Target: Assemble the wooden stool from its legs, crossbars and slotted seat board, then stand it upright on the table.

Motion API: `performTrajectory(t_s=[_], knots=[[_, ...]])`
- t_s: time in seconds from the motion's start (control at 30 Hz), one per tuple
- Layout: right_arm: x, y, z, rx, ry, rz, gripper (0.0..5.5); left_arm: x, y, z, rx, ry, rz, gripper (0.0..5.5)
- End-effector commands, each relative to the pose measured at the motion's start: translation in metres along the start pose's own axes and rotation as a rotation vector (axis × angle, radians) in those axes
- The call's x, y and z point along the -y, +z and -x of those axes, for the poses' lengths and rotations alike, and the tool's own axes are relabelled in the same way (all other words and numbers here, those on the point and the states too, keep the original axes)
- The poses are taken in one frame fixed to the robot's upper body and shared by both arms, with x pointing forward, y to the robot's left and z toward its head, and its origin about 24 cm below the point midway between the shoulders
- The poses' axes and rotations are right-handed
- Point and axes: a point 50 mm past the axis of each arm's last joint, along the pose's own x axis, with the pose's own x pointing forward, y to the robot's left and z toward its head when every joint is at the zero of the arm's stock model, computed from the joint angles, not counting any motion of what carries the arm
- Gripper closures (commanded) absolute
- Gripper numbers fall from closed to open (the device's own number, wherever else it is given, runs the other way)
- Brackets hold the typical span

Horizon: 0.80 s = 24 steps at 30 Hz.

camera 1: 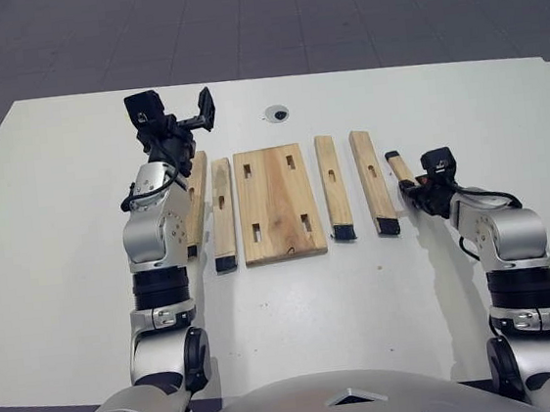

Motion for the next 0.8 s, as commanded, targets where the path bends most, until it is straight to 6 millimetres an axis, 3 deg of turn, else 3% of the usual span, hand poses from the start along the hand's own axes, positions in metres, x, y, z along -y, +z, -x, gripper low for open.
performTrajectory(t_s=[0.03,0.17,0.27,0.37,0.43,0.5,0.6,0.8], knots=[[-0.001,-0.005,-0.002,-0.047,0.014,0.026,4.20,-0.001,0.007,-0.001,0.002,0.018,-0.026,0.10],[0.002,-0.002,-0.002,-0.034,0.011,0.010,4.20,-0.002,0.008,-0.002,0.000,0.024,-0.024,0.10],[0.009,0.012,0.002,0.054,-0.005,-0.030,4.20,-0.003,0.008,-0.003,-0.001,0.030,-0.021,0.10],[0.019,0.041,0.015,0.235,-0.027,-0.019,4.20,-0.009,0.011,-0.002,0.005,0.041,-0.014,0.10],[0.018,0.076,0.030,0.439,-0.008,0.014,4.20,-0.016,0.022,0.000,0.034,0.035,0.068,0.10],[0.007,0.108,0.048,0.641,0.051,0.032,4.20,-0.009,0.043,0.004,0.089,-0.113,0.190,0.10],[-0.016,0.136,0.063,0.838,0.158,0.061,4.20,0.016,0.070,0.018,0.127,-0.423,0.280,0.10],[-0.065,0.151,0.058,0.999,0.294,0.123,4.20,0.057,0.094,0.025,0.036,-0.749,0.563,0.10]])
